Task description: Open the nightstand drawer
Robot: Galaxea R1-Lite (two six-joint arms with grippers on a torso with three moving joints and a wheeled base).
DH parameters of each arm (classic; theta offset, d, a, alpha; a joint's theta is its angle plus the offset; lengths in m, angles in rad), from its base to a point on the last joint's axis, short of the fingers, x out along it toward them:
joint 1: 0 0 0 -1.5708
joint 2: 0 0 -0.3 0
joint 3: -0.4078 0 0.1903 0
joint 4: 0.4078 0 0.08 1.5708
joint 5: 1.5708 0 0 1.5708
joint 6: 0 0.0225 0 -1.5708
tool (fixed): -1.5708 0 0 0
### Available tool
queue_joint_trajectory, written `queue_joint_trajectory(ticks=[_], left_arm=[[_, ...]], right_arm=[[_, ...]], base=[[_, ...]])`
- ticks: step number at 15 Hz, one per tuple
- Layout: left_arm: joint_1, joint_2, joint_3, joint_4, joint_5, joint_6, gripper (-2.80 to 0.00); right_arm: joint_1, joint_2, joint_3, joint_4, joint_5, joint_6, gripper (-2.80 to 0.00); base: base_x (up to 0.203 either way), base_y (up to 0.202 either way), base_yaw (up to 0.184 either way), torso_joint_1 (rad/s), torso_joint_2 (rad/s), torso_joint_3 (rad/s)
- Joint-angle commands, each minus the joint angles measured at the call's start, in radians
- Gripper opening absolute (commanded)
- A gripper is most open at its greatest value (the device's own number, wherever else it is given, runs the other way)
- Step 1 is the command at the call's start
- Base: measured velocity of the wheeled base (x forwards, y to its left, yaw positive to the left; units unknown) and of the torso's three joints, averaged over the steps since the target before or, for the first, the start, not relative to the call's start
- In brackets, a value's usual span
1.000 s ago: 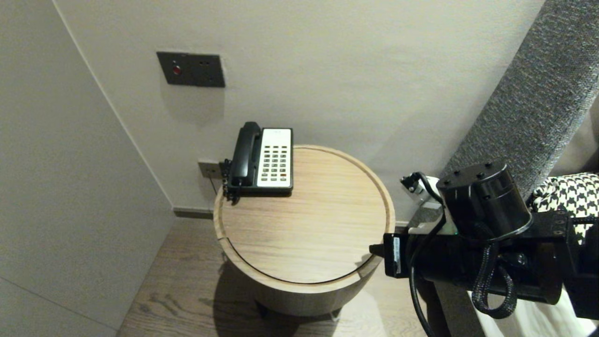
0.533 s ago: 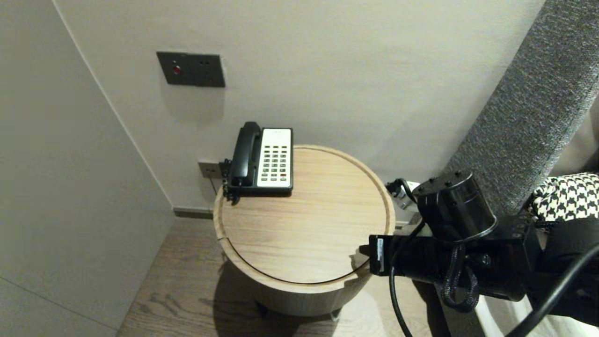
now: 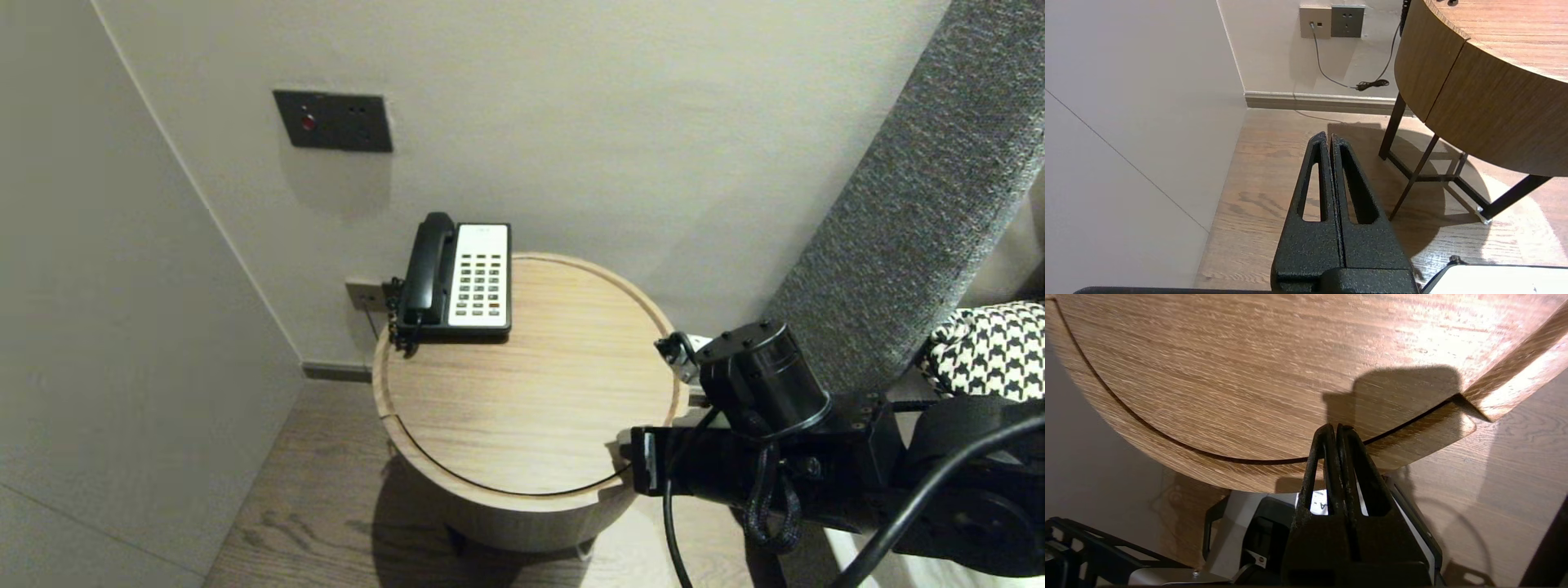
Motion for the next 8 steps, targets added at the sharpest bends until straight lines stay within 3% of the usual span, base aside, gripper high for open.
queue_joint_trajectory(ticks=[1, 8], left_arm=[[0.0, 0.0, 0.0, 0.0, 0.0, 0.0, -2.8], [-0.001, 0.0, 0.0, 0.0, 0.0, -0.001, -2.8]], right_arm=[[0.001, 0.007, 0.012, -0.002, 0.001, 0.003, -2.8], [0.008, -0.006, 0.099, -0.084, 0.001, 0.002, -2.8]], base=[[0.0, 0.0, 0.0, 0.0, 0.0, 0.0], [0.0, 0.0, 0.0, 0.0, 0.0, 0.0]])
